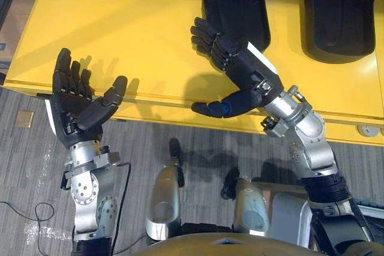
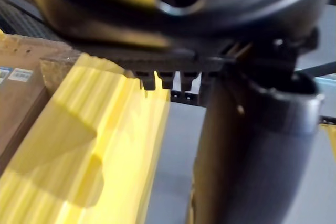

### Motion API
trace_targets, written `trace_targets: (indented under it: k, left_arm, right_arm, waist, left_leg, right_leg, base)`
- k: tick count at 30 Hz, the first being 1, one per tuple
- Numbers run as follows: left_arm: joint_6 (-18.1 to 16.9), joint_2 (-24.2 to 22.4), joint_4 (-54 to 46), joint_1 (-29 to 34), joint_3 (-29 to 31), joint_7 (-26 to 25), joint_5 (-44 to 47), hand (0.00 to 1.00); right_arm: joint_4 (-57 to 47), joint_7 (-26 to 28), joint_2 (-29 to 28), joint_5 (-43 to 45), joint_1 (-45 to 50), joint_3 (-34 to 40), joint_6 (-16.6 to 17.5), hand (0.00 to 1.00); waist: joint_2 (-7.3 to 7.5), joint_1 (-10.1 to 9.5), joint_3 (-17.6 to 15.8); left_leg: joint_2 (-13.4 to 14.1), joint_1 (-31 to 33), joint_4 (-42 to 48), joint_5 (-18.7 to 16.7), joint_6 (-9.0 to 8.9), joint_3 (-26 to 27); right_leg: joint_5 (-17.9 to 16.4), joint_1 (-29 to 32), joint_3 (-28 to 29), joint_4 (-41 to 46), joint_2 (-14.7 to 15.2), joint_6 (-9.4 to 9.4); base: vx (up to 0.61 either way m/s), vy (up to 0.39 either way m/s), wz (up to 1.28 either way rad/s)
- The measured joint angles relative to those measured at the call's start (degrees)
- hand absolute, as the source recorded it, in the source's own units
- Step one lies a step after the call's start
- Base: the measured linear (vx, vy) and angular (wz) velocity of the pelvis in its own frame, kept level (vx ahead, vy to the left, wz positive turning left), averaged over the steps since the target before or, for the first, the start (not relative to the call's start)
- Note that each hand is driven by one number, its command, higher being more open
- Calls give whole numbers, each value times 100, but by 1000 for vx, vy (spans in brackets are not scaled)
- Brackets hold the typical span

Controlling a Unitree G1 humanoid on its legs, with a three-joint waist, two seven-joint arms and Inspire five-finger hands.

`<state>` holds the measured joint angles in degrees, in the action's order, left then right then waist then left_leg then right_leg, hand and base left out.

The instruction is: Walk over and take three plastic housings, then place them on the shelf

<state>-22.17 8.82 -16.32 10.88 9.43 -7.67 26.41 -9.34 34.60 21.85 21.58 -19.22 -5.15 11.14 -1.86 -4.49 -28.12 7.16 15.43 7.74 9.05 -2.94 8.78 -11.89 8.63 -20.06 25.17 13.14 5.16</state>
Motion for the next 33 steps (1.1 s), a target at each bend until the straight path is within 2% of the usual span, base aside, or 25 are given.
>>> trace_targets:
  k: [3,9,10,12,13,15,16,19,22,25,33]
  left_arm:
    - [33,-71,0,44,-1,61,1,100]
    - [149,-204,-6,142,-66,200,2,100]
    - [198,-283,-11,156,-67,226,3,100]
    - [254,-373,-28,320,-150,293,3,100]
    - [259,-373,-64,362,-191,302,3,100]
    - [344,-387,-349,498,-330,362,3,100]
    - [363,-387,-404,511,-386,374,3,100]
    - [395,-392,-574,527,-643,405,-1,100]
    - [546,-417,-574,539,-845,401,-3,100]
    - [685,-444,-573,541,-926,390,-3,100]
    - [749,-432,-573,540,-911,281,-2,100]
  right_arm:
    - [-71,170,-99,285,11,-3,-68,100]
    - [-717,-77,-357,929,381,203,-74,100]
    - [-738,-220,-516,926,574,391,-74,100]
    - [-801,-739,-780,921,1068,744,-72,100]
    - [-860,-969,-836,845,1184,848,-72,100]
    - [-1033,-1982,-941,69,1510,1164,-98,100]
    - [-1040,-2155,-940,-118,1607,1226,-116,100]
    - [-1061,-2705,-940,-639,1992,1212,-501,100]
    - [-1082,-2916,-932,-989,2280,1022,-682,100]
    - [-1082,-3062,-930,-1119,2389,875,-707,100]
    - [-1081,-2946,-860,-1106,2388,422,-745,100]
  waist:
    - [3,3,2]
    - [57,13,160]
    - [100,10,245]
    - [188,77,687]
    - [207,107,774]
    - [257,180,995]
    - [257,195,1058]
    - [225,370,1147]
    - [125,471,1227]
    - [44,476,1275]
    - [52,455,1283]
  left_leg:
    - [0,-138,-15,-10,-9,4]
    - [16,-463,-236,-39,-17,126]
    - [1,-641,-347,-28,-13,196]
    - [-65,-821,-560,-37,-9,277]
    - [-72,-874,-603,-45,-8,301]
    - [-89,-1031,-625,-117,0,470]
    - [-89,-1044,-626,-133,2,501]
    - [-75,-1250,-688,-173,-14,644]
    - [-39,-1301,-779,-164,-32,722]
    - [-9,-1321,-823,-125,-34,769]
    - [44,-1325,-902,-73,-72,805]
  right_leg:
    - [10,-172,-20,-88,-14,16]
    - [191,-547,-15,-599,-124,114]
    - [258,-730,-1,-794,-142,150]
    - [357,-932,16,-1136,-141,212]
    - [396,-996,19,-1223,-142,225]
    - [533,-1195,159,-1491,-158,267]
    - [563,-1218,181,-1550,-161,271]
    - [658,-1387,302,-1727,-190,271]
    - [716,-1392,366,-1817,-239,260]
    - [762,-1372,405,-1848,-270,239]
    - [798,-1317,455,-1864,-335,210]
  base:
    - [6,0,-1]
    - [35,6,-5]
    - [132,18,-13]
    - [142,21,-12]
    - [132,22,-15]
    - [130,31,-31]
    - [85,29,-29]
    - [26,18,-24]
    - [-24,4,-17]
    - [-23,5,-7]
    - [-10,-1,-3]
